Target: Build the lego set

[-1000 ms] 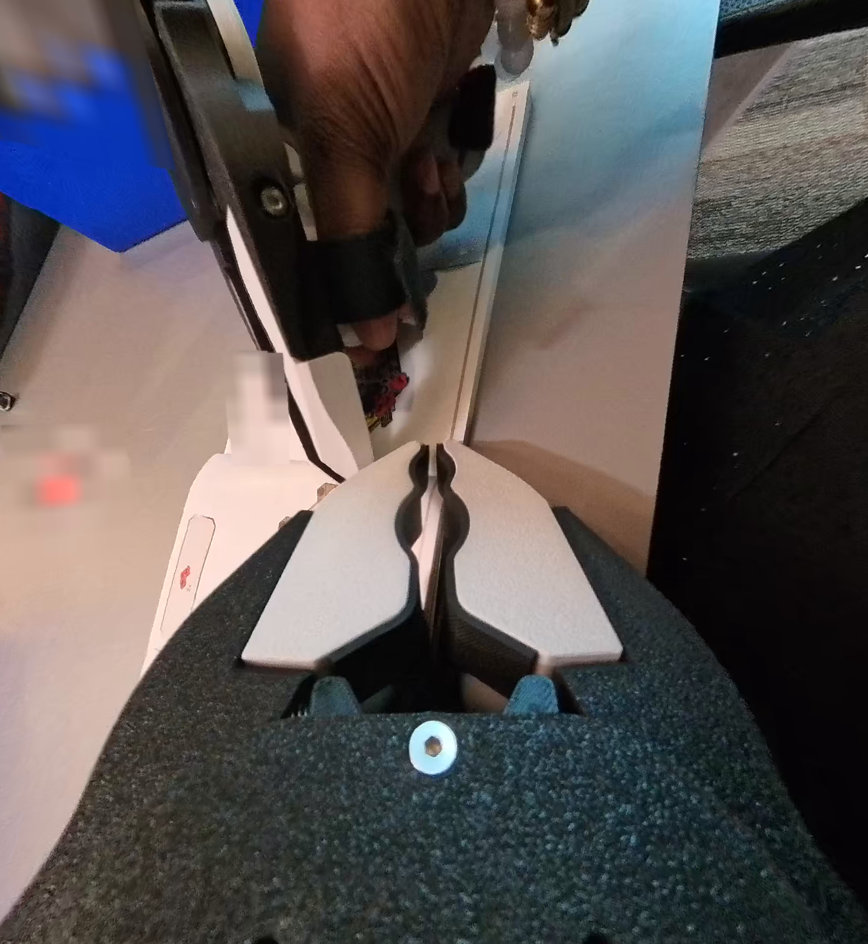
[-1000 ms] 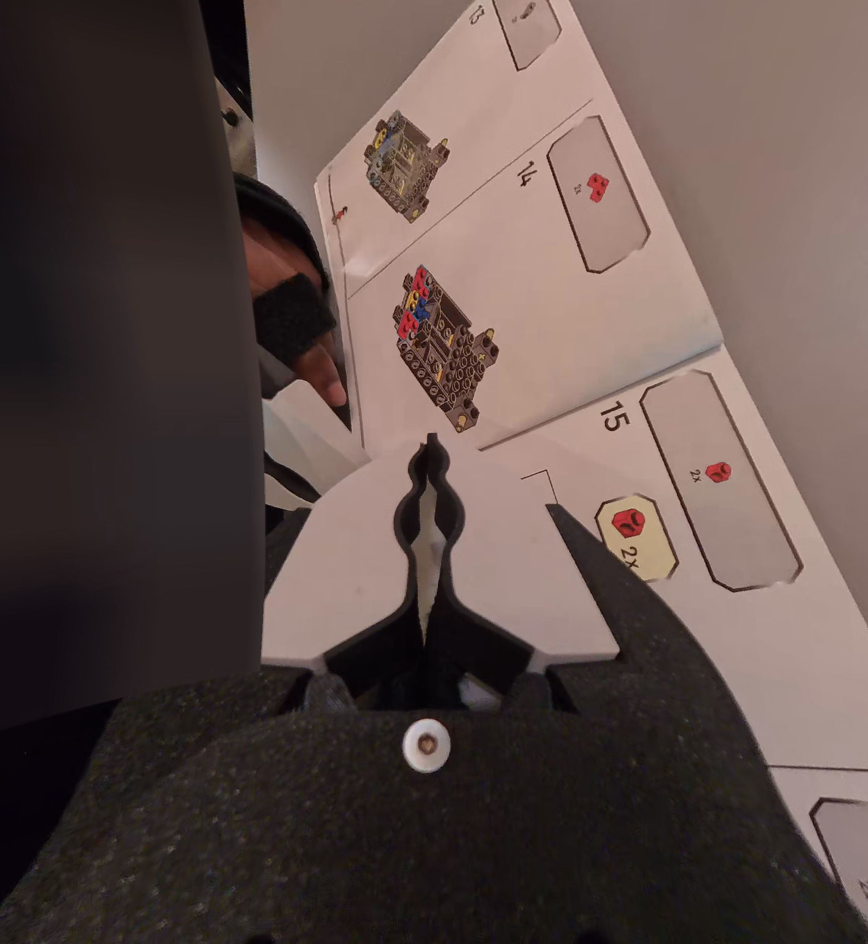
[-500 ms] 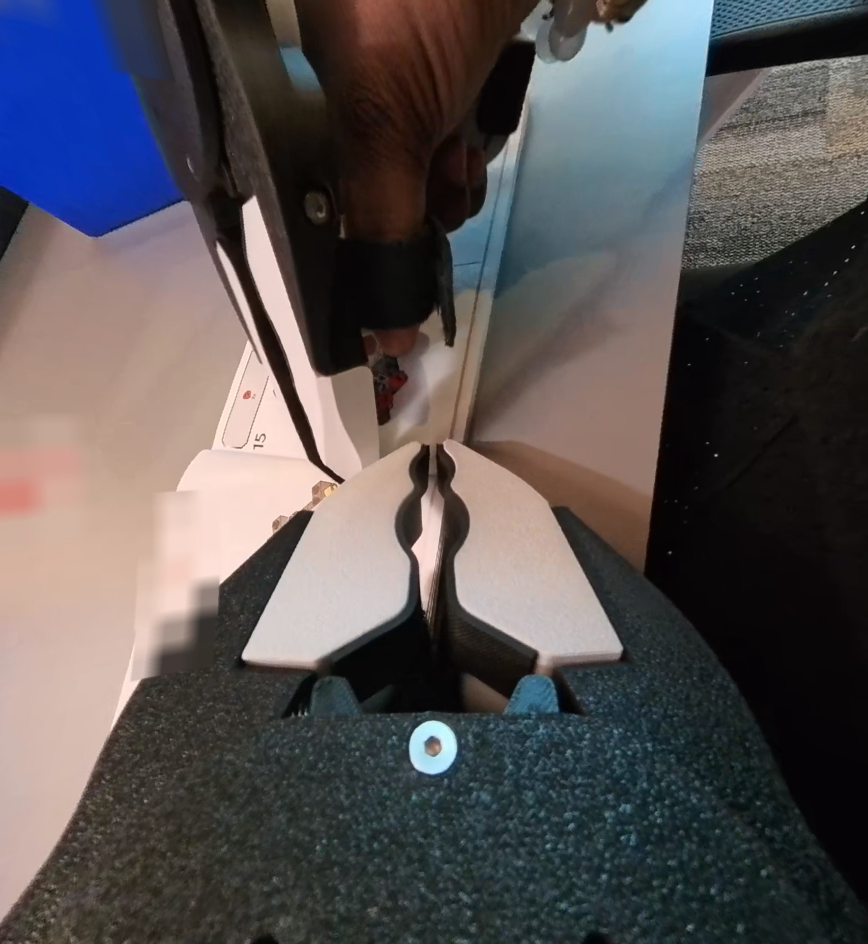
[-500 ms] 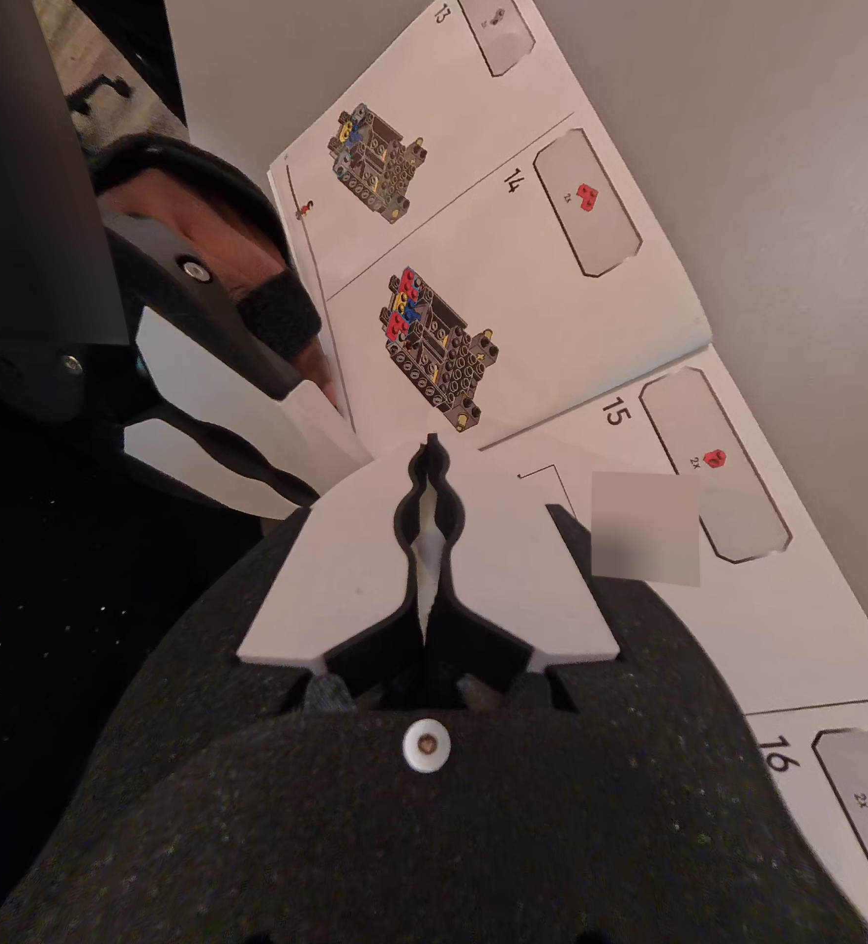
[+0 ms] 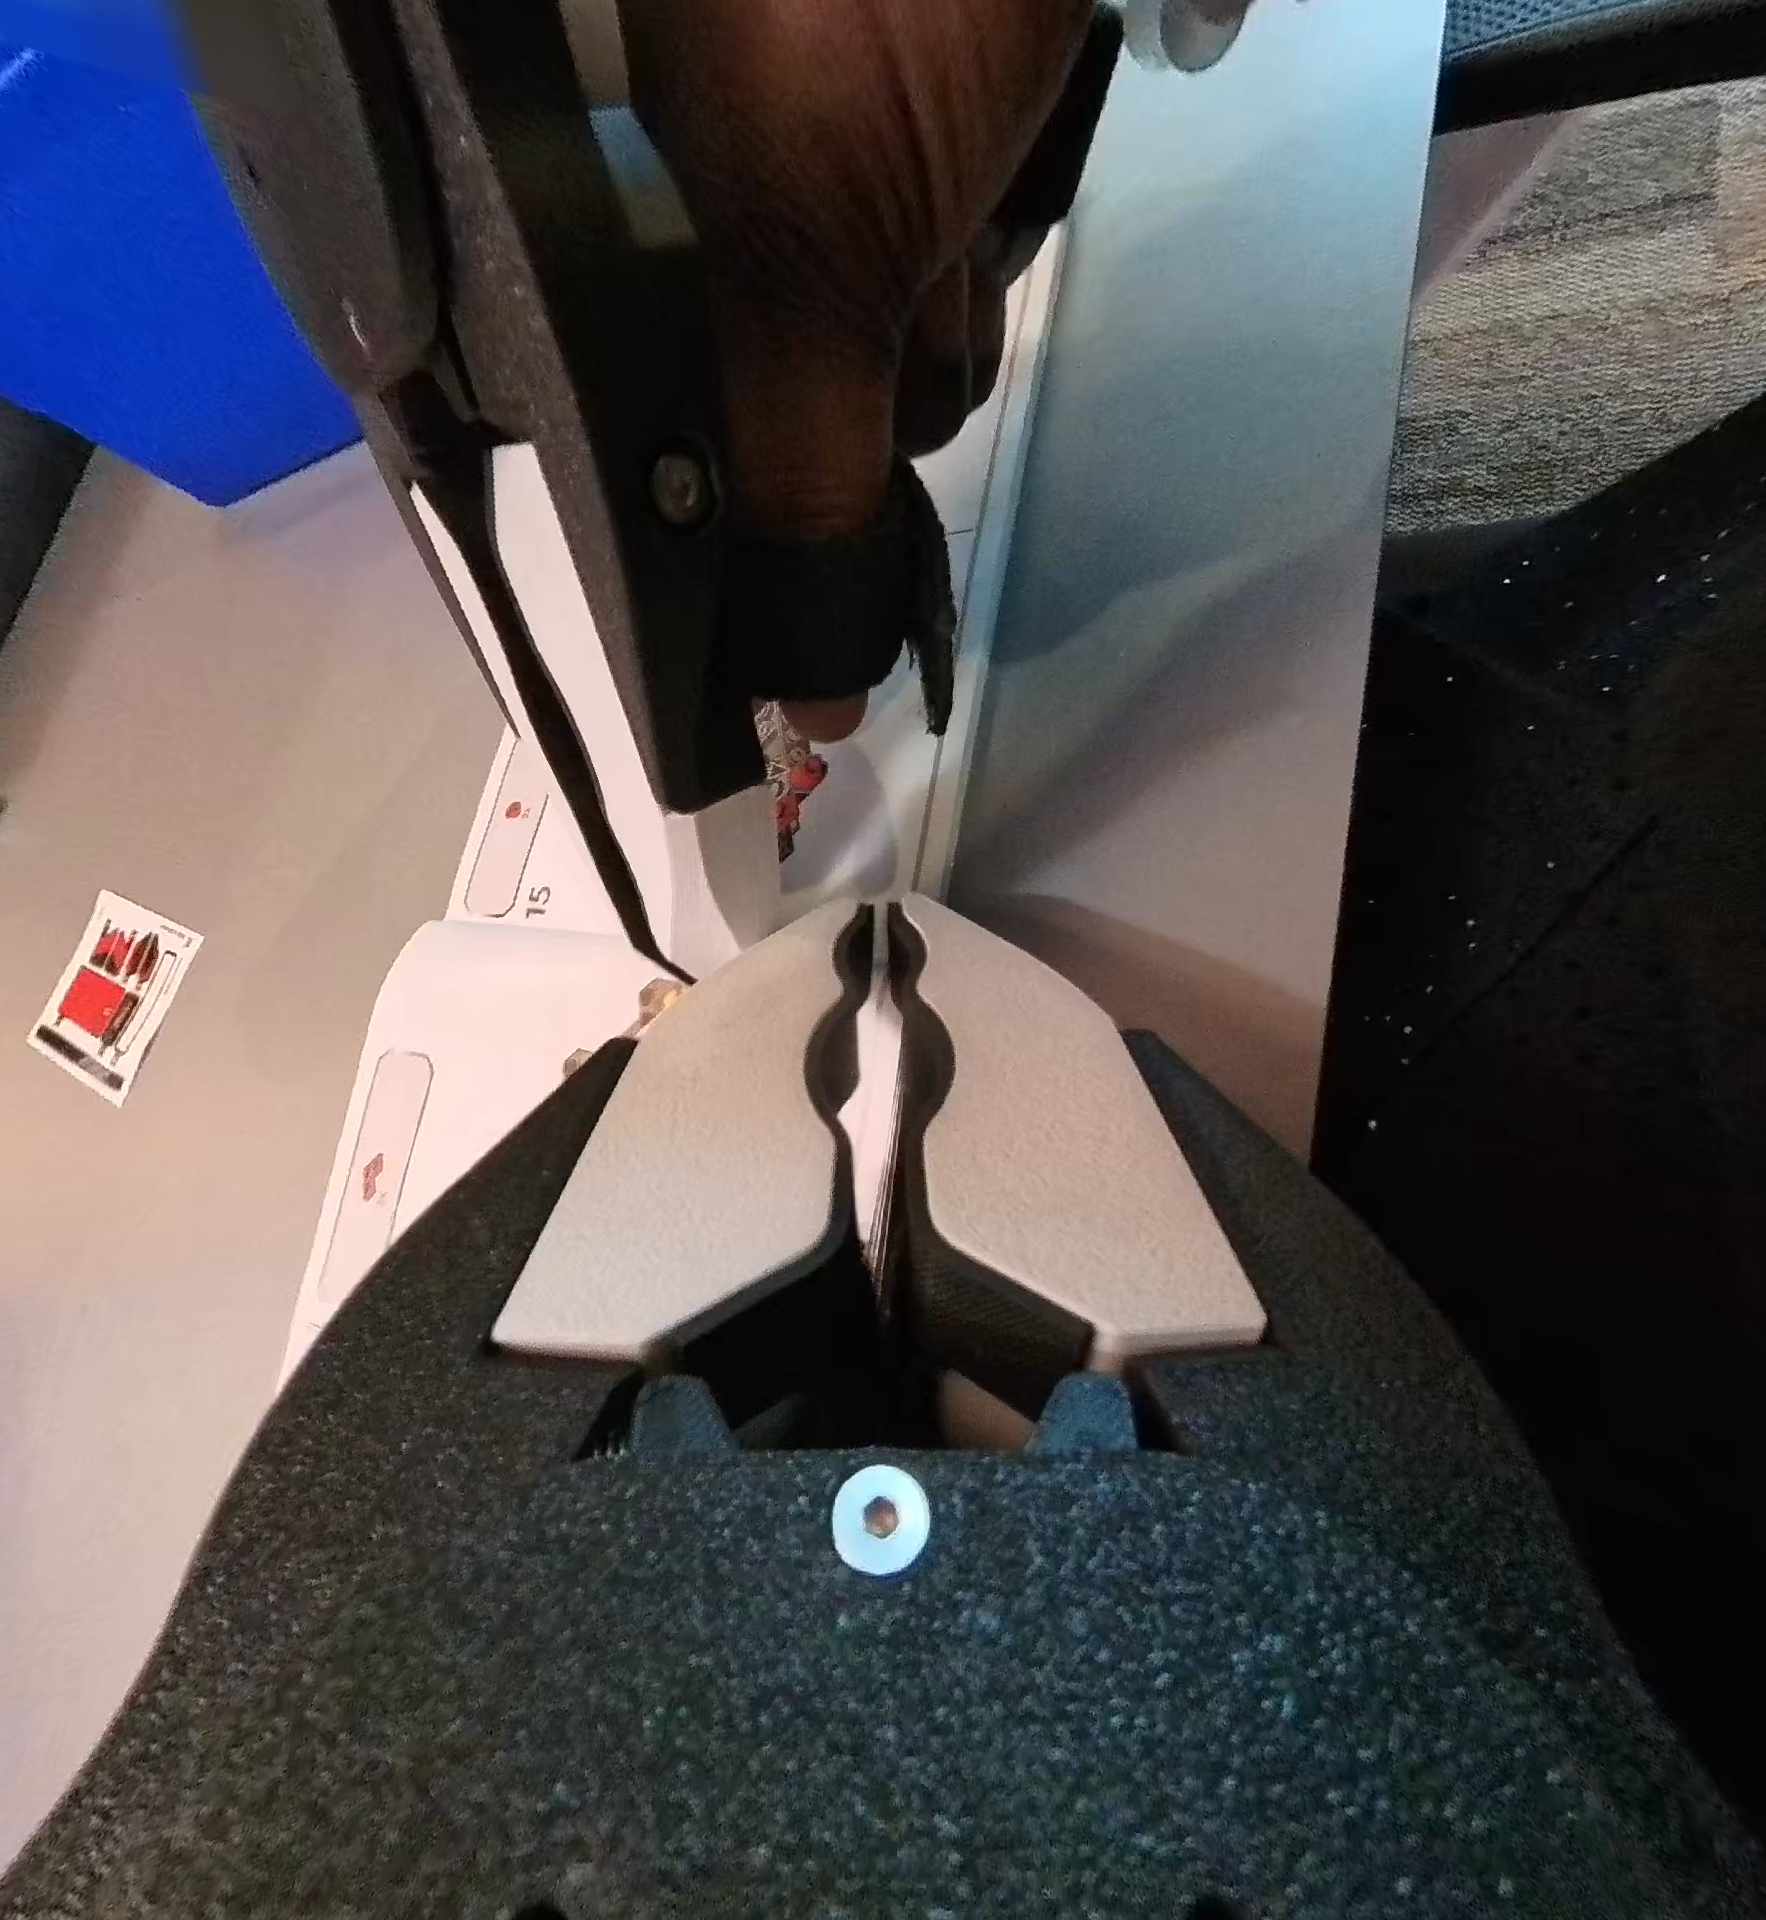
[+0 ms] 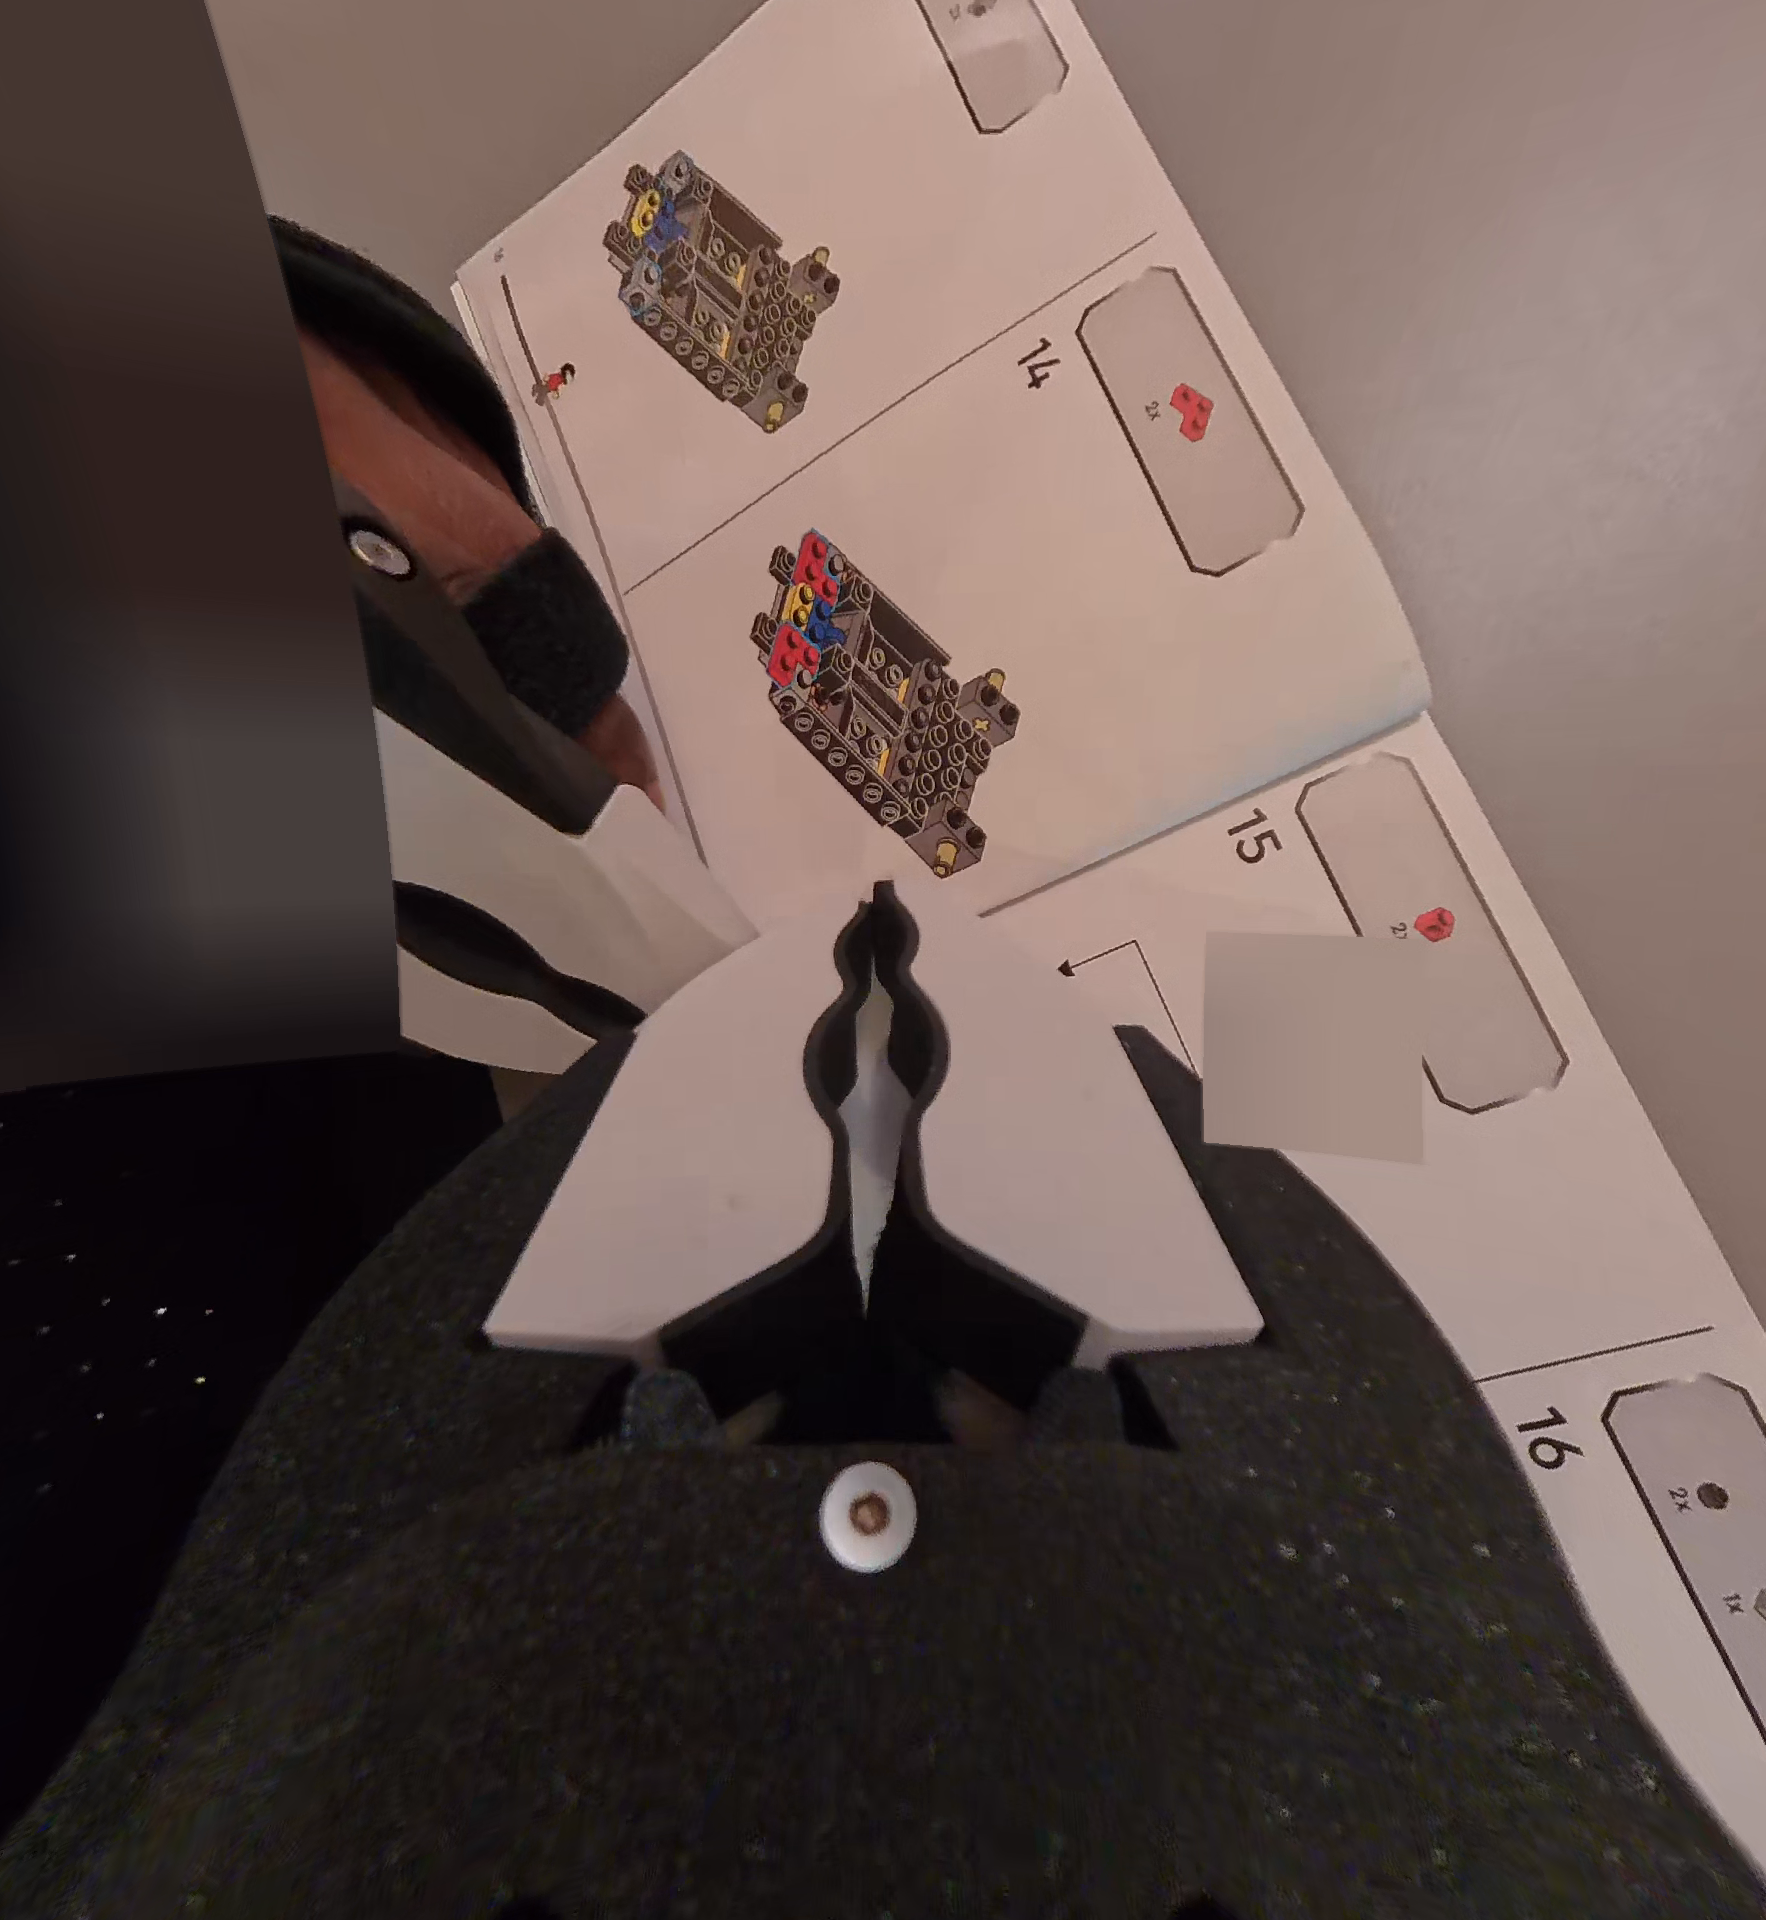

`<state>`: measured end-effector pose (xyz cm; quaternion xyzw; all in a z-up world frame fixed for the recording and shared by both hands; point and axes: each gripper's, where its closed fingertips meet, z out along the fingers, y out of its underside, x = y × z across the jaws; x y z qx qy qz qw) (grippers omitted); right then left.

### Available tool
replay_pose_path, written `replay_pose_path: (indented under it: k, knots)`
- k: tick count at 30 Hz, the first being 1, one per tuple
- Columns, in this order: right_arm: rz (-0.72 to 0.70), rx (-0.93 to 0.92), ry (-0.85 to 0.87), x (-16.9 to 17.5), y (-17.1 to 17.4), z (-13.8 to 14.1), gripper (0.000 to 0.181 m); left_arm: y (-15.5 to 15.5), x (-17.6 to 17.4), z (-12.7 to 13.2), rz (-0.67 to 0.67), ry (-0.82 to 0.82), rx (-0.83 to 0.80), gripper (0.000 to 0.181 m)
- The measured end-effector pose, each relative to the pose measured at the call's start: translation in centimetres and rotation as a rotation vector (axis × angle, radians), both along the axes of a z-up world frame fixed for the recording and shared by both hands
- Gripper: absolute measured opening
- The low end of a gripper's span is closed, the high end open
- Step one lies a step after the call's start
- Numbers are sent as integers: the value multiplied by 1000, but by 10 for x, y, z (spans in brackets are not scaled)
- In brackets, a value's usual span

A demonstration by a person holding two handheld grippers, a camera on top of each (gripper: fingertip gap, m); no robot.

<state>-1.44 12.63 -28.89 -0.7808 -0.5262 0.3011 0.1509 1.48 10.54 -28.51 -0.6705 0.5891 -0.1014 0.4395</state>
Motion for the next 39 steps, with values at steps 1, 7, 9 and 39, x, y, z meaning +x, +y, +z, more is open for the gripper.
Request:
replay_pose_path:
  k: [1,7,9,39]
  knots:
    - [0,1,-6,0,0,0,1,0,-1,1,-3,-1,7,4]
    - [25,-42,-28,5,-4,0,0,-3,-5,6,-24,-42,-18,11]
    - [34,-61,-36,5,-4,0,0,-3,-6,6,-25,-48,-25,12]
    - [254,609,-208,226,194,165,50,81,-54,43,374,-240,-335,16]
